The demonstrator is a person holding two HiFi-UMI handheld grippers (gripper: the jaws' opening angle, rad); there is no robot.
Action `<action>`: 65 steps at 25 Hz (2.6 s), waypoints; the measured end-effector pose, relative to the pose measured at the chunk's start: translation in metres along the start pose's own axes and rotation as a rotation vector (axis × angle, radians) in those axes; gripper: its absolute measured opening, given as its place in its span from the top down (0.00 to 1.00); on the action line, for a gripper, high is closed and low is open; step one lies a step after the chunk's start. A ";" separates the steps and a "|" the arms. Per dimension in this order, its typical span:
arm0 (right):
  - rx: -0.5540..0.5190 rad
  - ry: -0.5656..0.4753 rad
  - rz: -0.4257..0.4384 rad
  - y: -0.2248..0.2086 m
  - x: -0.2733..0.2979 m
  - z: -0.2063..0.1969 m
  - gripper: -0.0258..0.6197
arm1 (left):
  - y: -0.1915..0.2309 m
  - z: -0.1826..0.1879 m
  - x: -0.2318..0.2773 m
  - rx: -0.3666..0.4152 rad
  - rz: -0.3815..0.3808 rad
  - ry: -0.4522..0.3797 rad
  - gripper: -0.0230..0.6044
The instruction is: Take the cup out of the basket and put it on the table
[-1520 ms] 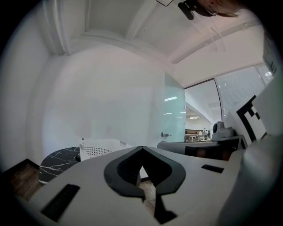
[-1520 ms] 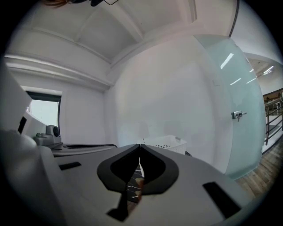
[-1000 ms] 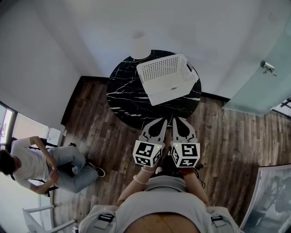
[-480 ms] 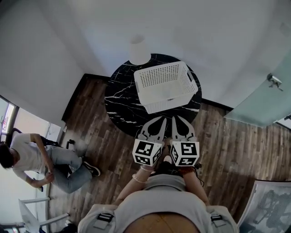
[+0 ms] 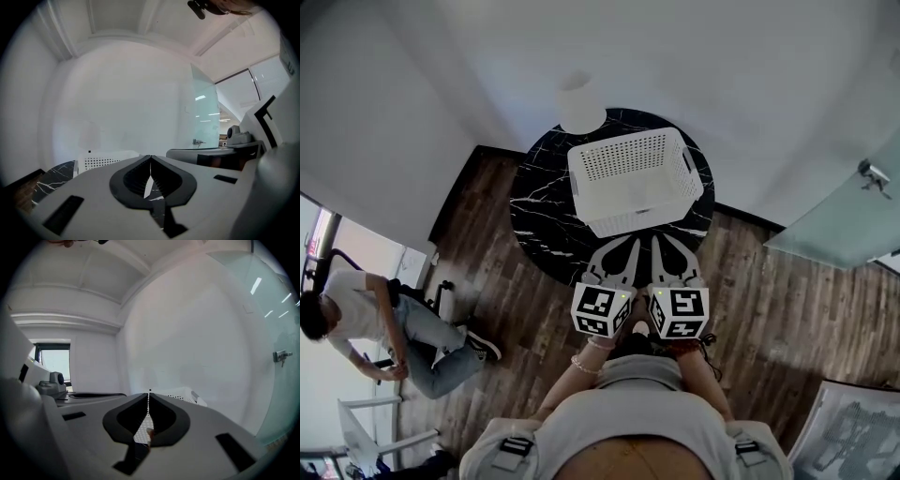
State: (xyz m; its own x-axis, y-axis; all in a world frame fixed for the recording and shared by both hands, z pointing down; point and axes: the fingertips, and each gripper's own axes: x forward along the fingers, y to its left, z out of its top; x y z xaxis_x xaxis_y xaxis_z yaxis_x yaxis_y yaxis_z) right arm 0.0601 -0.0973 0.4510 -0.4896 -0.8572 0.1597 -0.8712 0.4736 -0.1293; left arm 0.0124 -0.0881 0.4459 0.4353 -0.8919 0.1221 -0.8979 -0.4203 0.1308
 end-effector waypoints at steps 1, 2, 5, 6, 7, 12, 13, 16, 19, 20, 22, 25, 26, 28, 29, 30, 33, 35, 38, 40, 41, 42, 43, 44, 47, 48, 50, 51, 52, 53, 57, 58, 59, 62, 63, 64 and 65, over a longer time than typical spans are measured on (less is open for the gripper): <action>0.000 0.000 0.004 -0.002 0.001 0.000 0.94 | 0.000 -0.001 0.003 0.001 0.003 0.003 0.96; 0.002 0.001 0.009 -0.004 0.003 0.000 0.94 | -0.001 -0.001 0.006 0.002 0.005 0.006 0.96; 0.005 0.003 0.026 -0.007 0.010 0.001 0.94 | 0.000 0.000 0.013 0.005 0.007 0.006 0.96; 0.004 0.003 0.029 -0.007 0.011 0.001 0.94 | 0.001 0.001 0.015 0.005 0.007 0.006 0.96; 0.004 0.002 0.031 -0.008 0.013 0.002 0.94 | 0.001 0.002 0.017 0.004 0.007 0.004 0.96; 0.011 0.004 0.021 -0.015 0.024 0.003 0.94 | 0.007 0.003 0.029 0.002 0.000 0.004 0.96; 0.013 0.004 0.016 -0.017 0.027 0.003 0.94 | 0.008 0.003 0.032 0.002 -0.003 0.006 0.96; 0.015 -0.001 -0.004 -0.024 0.037 0.006 0.94 | 0.015 0.005 0.044 0.003 -0.017 0.009 0.96; 0.018 -0.003 -0.026 -0.032 0.052 0.008 0.94 | 0.024 0.007 0.058 0.005 -0.038 0.009 0.96; 0.020 -0.004 -0.032 -0.033 0.056 0.009 0.94 | 0.027 0.009 0.063 0.006 -0.044 0.009 0.96; 0.023 -0.008 -0.040 -0.036 0.067 0.011 0.94 | 0.033 0.012 0.073 0.010 -0.056 0.008 0.96; 0.025 -0.008 -0.048 -0.037 0.083 0.014 0.94 | 0.045 0.017 0.085 0.014 -0.069 0.007 0.96; 0.025 -0.007 -0.050 -0.037 0.088 0.014 0.94 | 0.048 0.018 0.089 0.015 -0.072 0.008 0.96; 0.026 -0.004 -0.054 -0.038 0.098 0.015 0.94 | 0.056 0.019 0.095 0.015 -0.076 0.012 0.96; 0.026 -0.003 -0.057 -0.039 0.103 0.015 0.94 | 0.060 0.019 0.098 0.014 -0.078 0.012 0.96; 0.026 -0.001 -0.061 -0.040 0.108 0.015 0.94 | 0.064 0.020 0.101 0.012 -0.080 0.011 0.96; 0.026 0.004 -0.071 -0.041 0.120 0.015 0.94 | 0.075 0.020 0.108 0.006 -0.088 0.013 0.96; 0.025 0.010 -0.080 -0.042 0.128 0.013 0.94 | 0.082 0.019 0.113 0.002 -0.094 0.017 0.96; 0.025 0.024 -0.096 -0.044 0.141 0.010 0.94 | 0.094 0.018 0.121 -0.003 -0.108 0.022 0.96; 0.026 0.029 -0.105 -0.044 0.149 0.009 0.94 | 0.100 0.019 0.126 -0.005 -0.121 0.023 0.96; 0.026 0.031 -0.110 -0.044 0.153 0.008 0.94 | 0.103 0.018 0.128 -0.006 -0.128 0.024 0.96; 0.025 0.033 -0.114 -0.043 0.156 0.007 0.94 | 0.105 0.018 0.129 -0.006 -0.134 0.025 0.96; 0.025 0.035 -0.119 -0.043 0.160 0.006 0.94 | 0.108 0.017 0.131 -0.007 -0.140 0.027 0.96; 0.024 0.038 -0.123 -0.043 0.163 0.005 0.94 | 0.111 0.016 0.132 -0.009 -0.146 0.030 0.96; 0.018 0.057 -0.139 -0.046 0.170 0.001 0.94 | 0.119 0.012 0.137 -0.018 -0.152 0.041 0.96; 0.015 0.066 -0.144 -0.047 0.172 -0.001 0.94 | 0.122 0.010 0.138 -0.022 -0.151 0.046 0.96; 0.012 0.083 -0.155 -0.050 0.174 -0.004 0.94 | 0.128 0.004 0.140 -0.030 -0.148 0.062 0.96; 0.012 0.088 -0.159 -0.052 0.175 -0.005 0.94 | 0.130 0.001 0.140 -0.034 -0.147 0.069 0.96; 0.013 0.093 -0.163 -0.054 0.176 -0.006 0.94 | 0.132 -0.001 0.140 -0.037 -0.145 0.074 0.96; 0.013 0.097 -0.165 -0.055 0.178 -0.006 0.94 | 0.133 -0.002 0.141 -0.040 -0.143 0.078 0.96; 0.005 0.126 -0.147 -0.061 0.186 -0.009 0.94 | 0.139 -0.005 0.146 -0.059 -0.118 0.089 0.96; 0.001 0.134 -0.137 -0.062 0.189 -0.009 0.94 | 0.140 -0.005 0.147 -0.064 -0.108 0.090 0.96; -0.005 0.144 -0.125 -0.063 0.193 -0.009 0.94 | 0.142 -0.006 0.149 -0.071 -0.096 0.091 0.96; -0.029 0.180 -0.080 -0.067 0.204 -0.011 0.94 | 0.147 -0.007 0.155 -0.090 -0.063 0.093 0.96; -0.037 0.196 -0.063 -0.069 0.209 -0.012 0.94 | 0.149 -0.007 0.157 -0.095 -0.050 0.093 0.96; -0.044 0.213 -0.047 -0.070 0.213 -0.014 0.94 | 0.151 -0.007 0.158 -0.099 -0.036 0.093 0.96; -0.052 0.231 -0.030 -0.072 0.218 -0.015 0.94 | 0.154 -0.007 0.159 -0.104 -0.021 0.092 0.96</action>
State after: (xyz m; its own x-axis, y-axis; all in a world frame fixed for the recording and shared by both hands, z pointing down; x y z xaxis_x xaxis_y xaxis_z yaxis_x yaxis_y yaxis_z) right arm 0.0160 -0.3151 0.5102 -0.4534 -0.8048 0.3830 -0.8832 0.4636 -0.0715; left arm -0.0562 -0.2934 0.4919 0.4621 -0.8623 0.2071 -0.8791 -0.4146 0.2352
